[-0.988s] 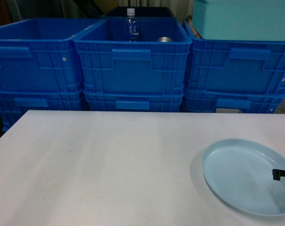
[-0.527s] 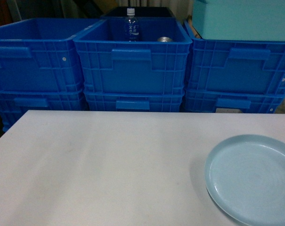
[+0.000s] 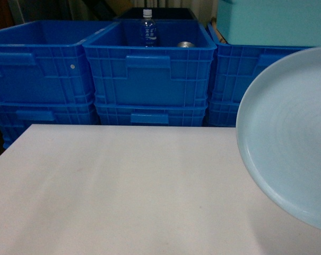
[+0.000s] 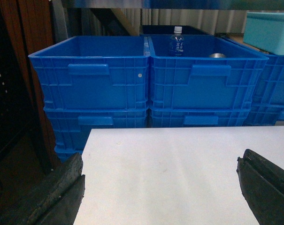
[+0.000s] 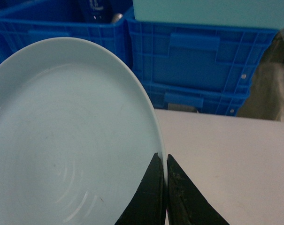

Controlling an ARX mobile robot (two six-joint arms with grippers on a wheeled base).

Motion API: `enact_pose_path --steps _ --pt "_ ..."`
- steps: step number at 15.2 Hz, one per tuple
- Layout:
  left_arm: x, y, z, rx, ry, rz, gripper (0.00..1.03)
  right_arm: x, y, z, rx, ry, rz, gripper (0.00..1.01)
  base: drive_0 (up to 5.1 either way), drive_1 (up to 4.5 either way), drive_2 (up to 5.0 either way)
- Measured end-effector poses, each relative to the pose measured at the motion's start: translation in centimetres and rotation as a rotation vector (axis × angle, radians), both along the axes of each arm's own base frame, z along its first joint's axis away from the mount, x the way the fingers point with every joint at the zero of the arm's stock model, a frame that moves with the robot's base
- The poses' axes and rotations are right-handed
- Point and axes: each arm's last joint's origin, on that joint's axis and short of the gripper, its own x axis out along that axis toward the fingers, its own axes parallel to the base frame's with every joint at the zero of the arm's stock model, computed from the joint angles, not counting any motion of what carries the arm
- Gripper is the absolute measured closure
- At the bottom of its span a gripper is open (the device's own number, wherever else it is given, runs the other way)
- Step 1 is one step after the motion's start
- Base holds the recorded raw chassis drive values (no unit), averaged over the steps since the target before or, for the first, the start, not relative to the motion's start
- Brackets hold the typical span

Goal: Place blue tray on left shelf second layer neatly

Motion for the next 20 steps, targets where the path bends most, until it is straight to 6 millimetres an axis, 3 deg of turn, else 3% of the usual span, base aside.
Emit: enact_pose_path --steps 3,6,8,14,20 --pt "0.0 0.0 0.0 0.0 0.0 0.0 0.05 -4.3 -0.7 1.5 -0.003 -0.078 -0.001 0.99 0.0 0.0 0.0" --pt "0.0 0.0 0.0 0.0 0.0 0.0 0.05 -9.0 -0.5 0.8 0.004 -0.073 0.053 0.99 0.0 0.0 0.0" --pt "0.0 0.0 0.0 0.0 0.0 0.0 0.05 -10.8 0.0 1.0 -0.005 -0.132 0.085 0.99 0.0 0.0 0.0" --pt "0.0 0.0 0.0 0.0 0.0 0.0 0.05 -10.7 2.1 0.6 -0.02 -0.154 0.14 0.99 0.0 0.0 0.0" --pt "0.0 0.0 0.0 0.0 0.0 0.0 0.05 -10.6 2.2 0.4 -0.059 -0.165 0.106 0.99 0.0 0.0 0.0"
